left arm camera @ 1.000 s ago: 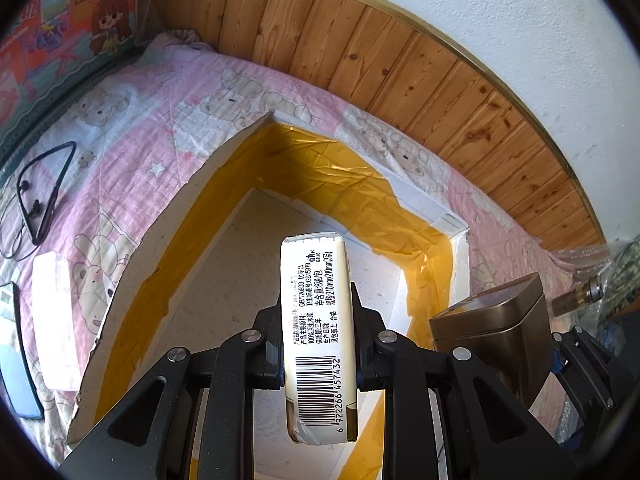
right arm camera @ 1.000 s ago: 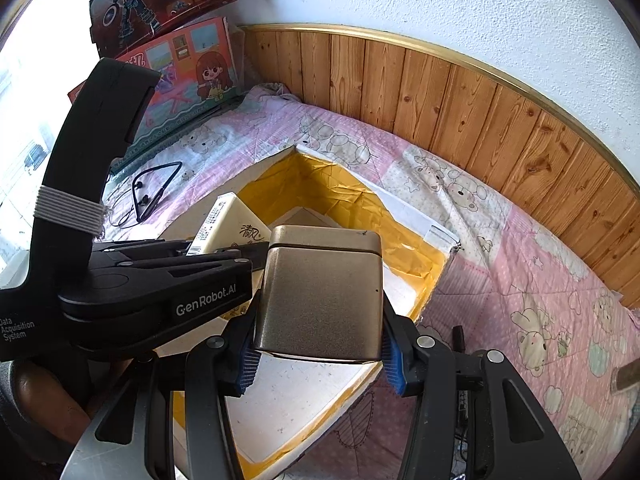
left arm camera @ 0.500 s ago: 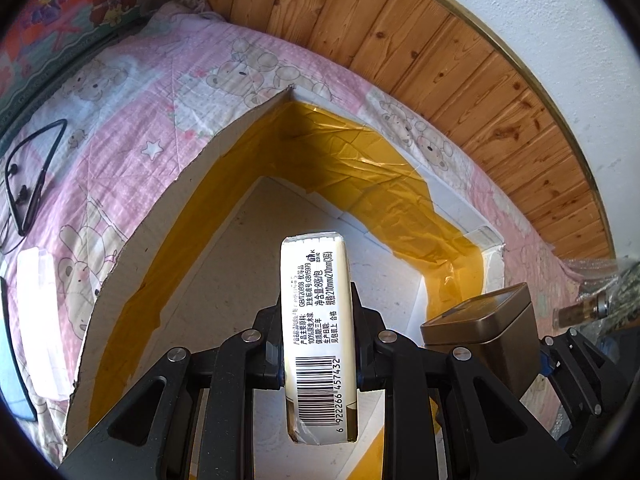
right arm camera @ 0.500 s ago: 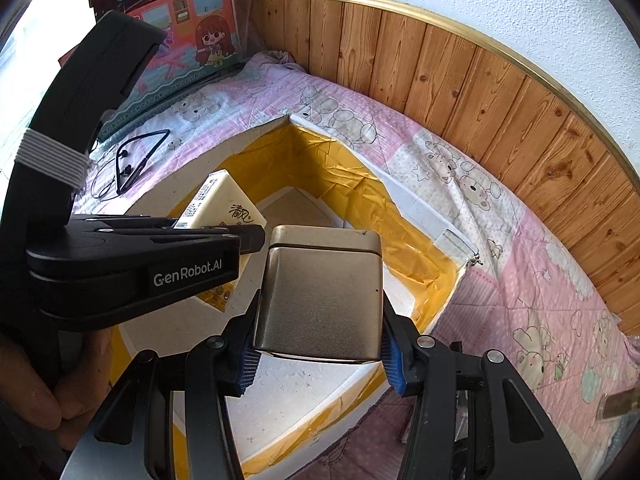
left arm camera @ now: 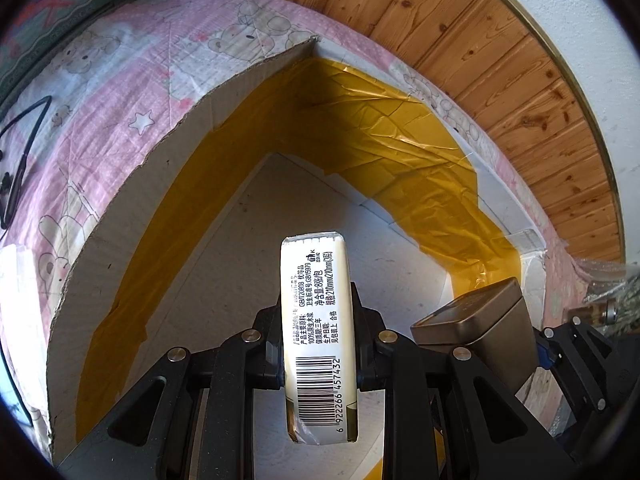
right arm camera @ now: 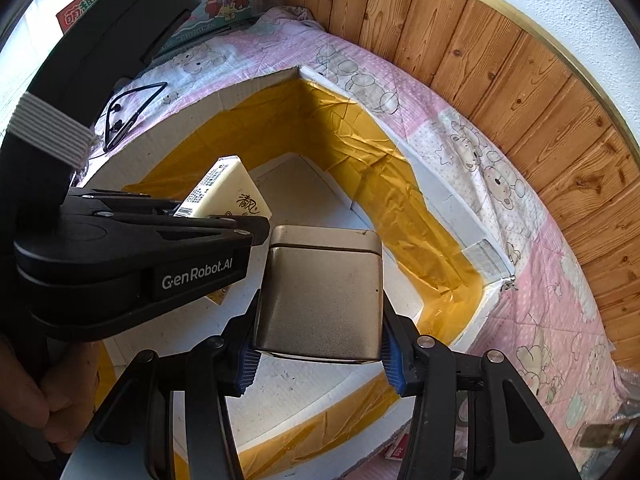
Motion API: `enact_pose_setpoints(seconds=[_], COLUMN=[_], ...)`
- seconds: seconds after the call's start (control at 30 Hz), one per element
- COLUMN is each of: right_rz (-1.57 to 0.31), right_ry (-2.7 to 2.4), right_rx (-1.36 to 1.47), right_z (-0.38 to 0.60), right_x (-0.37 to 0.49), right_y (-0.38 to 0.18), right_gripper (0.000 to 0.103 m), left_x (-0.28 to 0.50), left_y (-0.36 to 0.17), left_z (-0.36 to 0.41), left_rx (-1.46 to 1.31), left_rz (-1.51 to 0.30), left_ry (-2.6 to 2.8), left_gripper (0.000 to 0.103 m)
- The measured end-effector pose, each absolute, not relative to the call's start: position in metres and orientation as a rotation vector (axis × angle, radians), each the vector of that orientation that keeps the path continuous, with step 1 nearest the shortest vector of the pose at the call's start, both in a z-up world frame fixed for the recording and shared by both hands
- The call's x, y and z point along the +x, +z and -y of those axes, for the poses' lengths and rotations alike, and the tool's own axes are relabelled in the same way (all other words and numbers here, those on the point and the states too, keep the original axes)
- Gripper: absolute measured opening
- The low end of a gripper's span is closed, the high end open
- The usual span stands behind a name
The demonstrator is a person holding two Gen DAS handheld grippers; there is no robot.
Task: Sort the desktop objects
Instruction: 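Carry the carton and gold tin with both tools over the yellow-lined box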
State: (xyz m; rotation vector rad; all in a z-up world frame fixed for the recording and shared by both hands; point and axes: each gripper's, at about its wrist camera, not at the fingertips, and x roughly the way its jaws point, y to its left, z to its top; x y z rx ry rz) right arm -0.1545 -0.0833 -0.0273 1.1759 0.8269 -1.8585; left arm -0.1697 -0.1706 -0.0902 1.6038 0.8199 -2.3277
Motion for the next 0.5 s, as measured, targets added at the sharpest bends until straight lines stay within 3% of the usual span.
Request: enact_pose_setpoints(seconds=[0.5], right_rz=[-0.993], right_ry=[-1.756], right_rx=[1.3], right_z=[0.107], right_x=[-0.177], right_y=[-0.062], right_gripper=[0.051], left_x=[-0.193], left_y=[-0.112], left_z=[0.174], left_rx=[1.657], left_rz=[-0.73], left_ry=[-2.344], left_gripper=[0.025])
